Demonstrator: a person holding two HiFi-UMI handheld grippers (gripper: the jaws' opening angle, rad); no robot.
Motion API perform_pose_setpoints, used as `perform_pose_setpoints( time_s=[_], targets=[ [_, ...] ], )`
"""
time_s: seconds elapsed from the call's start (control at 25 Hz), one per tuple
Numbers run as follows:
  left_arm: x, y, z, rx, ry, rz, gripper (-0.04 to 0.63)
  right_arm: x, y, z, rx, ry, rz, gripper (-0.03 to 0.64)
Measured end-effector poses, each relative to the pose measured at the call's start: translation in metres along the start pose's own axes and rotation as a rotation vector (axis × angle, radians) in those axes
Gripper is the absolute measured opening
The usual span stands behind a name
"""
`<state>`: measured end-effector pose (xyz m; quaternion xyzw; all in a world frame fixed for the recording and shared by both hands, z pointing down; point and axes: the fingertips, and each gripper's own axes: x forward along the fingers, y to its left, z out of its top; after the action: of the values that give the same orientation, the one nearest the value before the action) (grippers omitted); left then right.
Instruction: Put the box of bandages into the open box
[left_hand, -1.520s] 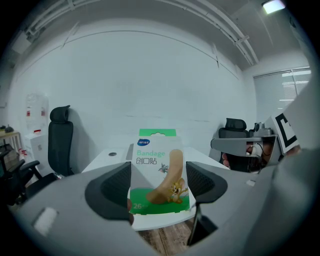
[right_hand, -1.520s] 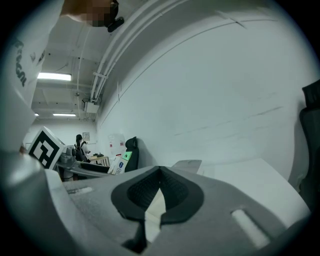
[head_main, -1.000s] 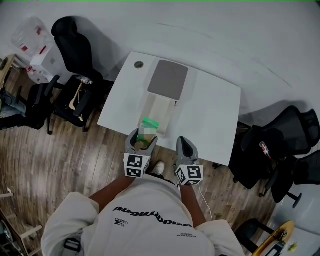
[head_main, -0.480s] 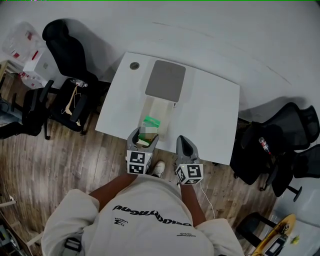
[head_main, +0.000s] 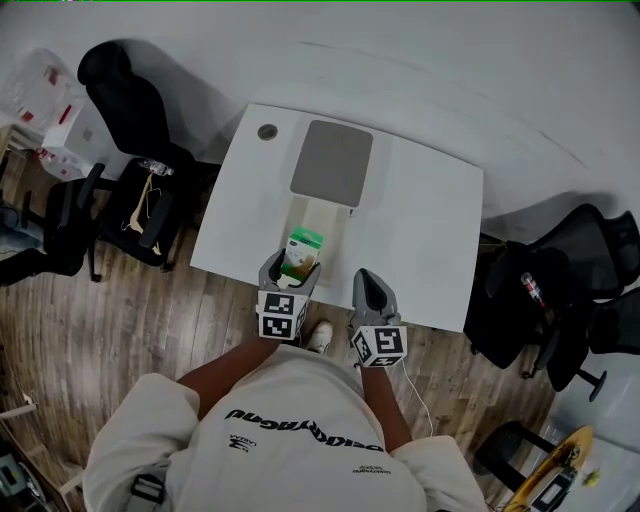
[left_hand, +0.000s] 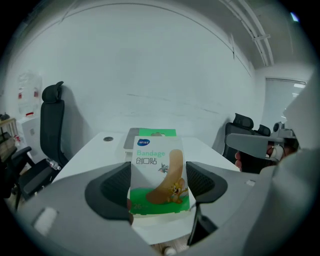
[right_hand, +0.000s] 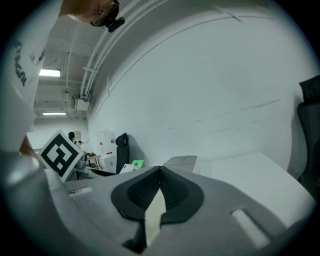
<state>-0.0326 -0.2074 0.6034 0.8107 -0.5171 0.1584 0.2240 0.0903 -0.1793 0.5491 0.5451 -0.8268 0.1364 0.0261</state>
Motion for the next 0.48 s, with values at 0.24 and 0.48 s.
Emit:
perform_pose_setpoints(
  time_s=[0.24, 0.48],
  targets=[
    [0.023, 0.002, -0.002, -0.004, 0.036, 0.003, 0.353, 0.009, -0.008, -0.004, 0.01, 0.01, -0.012, 0.0],
    [0.042, 0.0, -0.008, -0.019, 0.081, 0.004, 0.353, 0.017, -0.015, -0.008, 0.015, 0.025, -0.016, 0.0]
  ],
)
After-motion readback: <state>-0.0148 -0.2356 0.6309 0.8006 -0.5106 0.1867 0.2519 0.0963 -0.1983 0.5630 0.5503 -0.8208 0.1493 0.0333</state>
